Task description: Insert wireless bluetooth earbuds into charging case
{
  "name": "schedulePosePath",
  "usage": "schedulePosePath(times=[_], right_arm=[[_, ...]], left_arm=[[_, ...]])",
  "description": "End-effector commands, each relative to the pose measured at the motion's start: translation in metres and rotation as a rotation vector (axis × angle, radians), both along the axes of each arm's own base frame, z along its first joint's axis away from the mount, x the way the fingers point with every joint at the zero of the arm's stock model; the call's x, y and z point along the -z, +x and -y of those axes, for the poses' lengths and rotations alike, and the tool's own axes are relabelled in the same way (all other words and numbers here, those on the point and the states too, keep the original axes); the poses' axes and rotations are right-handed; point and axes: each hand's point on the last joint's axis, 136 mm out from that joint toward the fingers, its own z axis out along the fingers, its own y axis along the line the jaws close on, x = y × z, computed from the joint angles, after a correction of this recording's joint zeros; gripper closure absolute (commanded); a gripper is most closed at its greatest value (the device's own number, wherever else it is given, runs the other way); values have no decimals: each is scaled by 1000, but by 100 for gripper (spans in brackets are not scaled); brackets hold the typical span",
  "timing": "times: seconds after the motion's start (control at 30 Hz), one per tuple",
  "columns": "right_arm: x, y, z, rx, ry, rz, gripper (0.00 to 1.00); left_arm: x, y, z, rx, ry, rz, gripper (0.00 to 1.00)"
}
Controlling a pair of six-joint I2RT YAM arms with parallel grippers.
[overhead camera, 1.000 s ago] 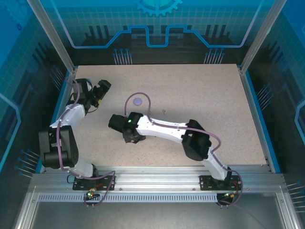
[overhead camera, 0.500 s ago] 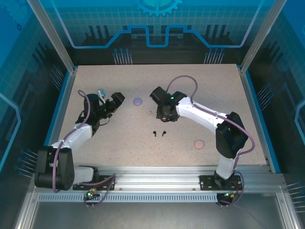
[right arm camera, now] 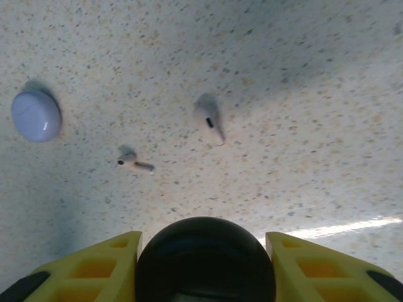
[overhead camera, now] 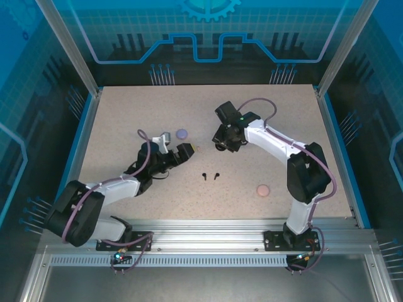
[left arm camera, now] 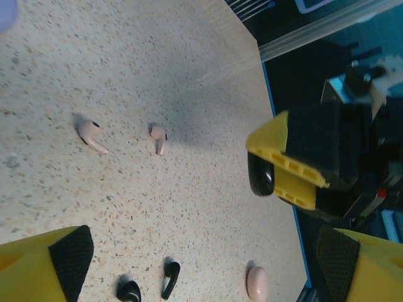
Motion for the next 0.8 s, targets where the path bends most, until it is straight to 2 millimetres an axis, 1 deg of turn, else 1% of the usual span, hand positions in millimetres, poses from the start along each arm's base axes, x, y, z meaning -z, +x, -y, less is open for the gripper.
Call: schedulePosePath(times=[0.0, 0.13, 0.23, 0.4, 0.63, 0.77], right_arm=[[-5, 5, -21, 44, 100, -21, 60], [-7, 2, -34, 54, 130, -33, 60], [-8, -1, -43, 53, 141, -41, 60], [-13, -4, -55, 42, 149, -36, 60], [-17, -8, -71, 14, 149, -31, 60], [-16, -9, -77, 2, 149, -35, 60]], left_arm=[[-11, 7, 6, -45, 4, 120, 7], [-12, 9, 19, -36, 5, 147, 14], [-12, 11, 30, -18, -4, 159, 22], [-11, 14, 40, -10, -16, 166, 33], [-11, 19, 43, -34, -34, 179, 38], [-14, 22, 42, -51, -35, 188, 38]])
